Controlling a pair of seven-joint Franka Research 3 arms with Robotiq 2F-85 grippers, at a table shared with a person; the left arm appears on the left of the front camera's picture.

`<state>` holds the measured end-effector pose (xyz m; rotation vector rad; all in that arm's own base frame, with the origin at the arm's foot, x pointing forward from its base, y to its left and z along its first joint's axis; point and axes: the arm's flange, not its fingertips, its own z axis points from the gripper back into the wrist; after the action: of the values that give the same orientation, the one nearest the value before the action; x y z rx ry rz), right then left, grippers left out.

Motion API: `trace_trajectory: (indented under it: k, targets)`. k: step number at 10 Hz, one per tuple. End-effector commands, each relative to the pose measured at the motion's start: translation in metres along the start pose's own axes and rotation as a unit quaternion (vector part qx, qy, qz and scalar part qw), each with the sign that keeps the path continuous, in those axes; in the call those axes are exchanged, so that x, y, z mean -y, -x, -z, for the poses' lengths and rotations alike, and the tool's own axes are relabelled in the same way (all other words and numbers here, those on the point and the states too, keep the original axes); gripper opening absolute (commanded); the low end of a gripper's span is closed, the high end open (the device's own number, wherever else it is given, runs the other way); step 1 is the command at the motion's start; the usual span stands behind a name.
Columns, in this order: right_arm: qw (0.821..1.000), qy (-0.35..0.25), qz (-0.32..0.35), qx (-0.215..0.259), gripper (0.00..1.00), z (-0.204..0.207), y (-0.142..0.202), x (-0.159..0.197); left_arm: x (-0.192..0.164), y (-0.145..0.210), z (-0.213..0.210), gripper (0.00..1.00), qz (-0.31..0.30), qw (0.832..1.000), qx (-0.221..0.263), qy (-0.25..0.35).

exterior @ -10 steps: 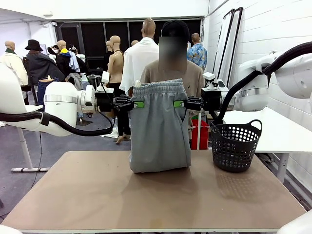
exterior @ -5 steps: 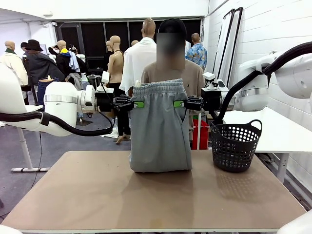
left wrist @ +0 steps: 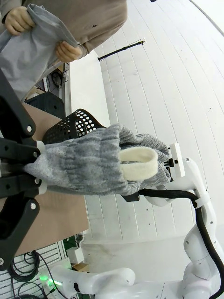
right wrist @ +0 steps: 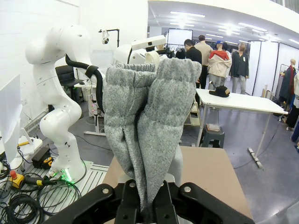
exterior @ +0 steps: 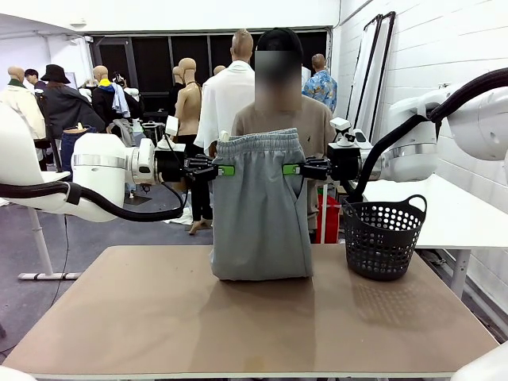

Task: Fold the training pants.
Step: Release the ends of the Training pants and then grab the overlapped ends.

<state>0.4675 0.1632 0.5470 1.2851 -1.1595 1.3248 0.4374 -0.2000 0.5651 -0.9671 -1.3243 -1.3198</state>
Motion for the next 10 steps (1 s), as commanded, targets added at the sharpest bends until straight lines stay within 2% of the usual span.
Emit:
trace_trajectory:
  k: [1, 10]
  targets:
    - [1.0, -0.001, -0.002, 0.0, 0.0, 0.0005, -0.0011, -0.0006, 0.0016, -0.002, -0.0006, 0.0, 0.003, 1.0, 0.003, 0.001]
    - [1.0, -0.001, -0.002, 0.0, 0.0, 0.0005, -0.0011, -0.0006, 0.0016, -0.002, -0.0006, 0.0, 0.003, 1.0, 0.003, 0.001]
